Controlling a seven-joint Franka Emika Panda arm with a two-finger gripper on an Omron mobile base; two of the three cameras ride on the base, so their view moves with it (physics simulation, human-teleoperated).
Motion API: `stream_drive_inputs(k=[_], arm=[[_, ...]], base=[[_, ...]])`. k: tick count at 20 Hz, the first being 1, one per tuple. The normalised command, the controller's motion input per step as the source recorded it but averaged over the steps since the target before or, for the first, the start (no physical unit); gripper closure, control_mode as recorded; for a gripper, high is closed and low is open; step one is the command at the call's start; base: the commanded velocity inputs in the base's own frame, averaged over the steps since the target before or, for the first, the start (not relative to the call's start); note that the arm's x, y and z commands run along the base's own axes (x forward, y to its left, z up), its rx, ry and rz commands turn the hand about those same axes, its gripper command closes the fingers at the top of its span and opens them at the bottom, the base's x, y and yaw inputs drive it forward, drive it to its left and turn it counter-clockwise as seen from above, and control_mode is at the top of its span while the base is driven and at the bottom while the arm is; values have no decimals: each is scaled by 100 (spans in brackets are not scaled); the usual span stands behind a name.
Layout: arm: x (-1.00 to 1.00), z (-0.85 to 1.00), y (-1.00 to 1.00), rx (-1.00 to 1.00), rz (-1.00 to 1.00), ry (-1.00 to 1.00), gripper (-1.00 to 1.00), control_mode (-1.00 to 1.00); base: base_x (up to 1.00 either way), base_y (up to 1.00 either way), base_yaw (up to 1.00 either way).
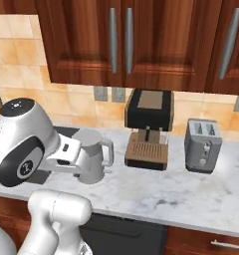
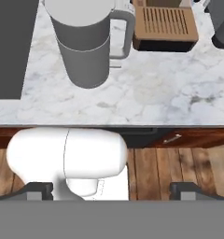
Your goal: Navigate to the electric kettle.
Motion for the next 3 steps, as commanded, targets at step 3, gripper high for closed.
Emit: stream_drive_inputs(k=[3], arm=[[0,0,0,0,0,0,-100,100]], base=[[100,42,2]])
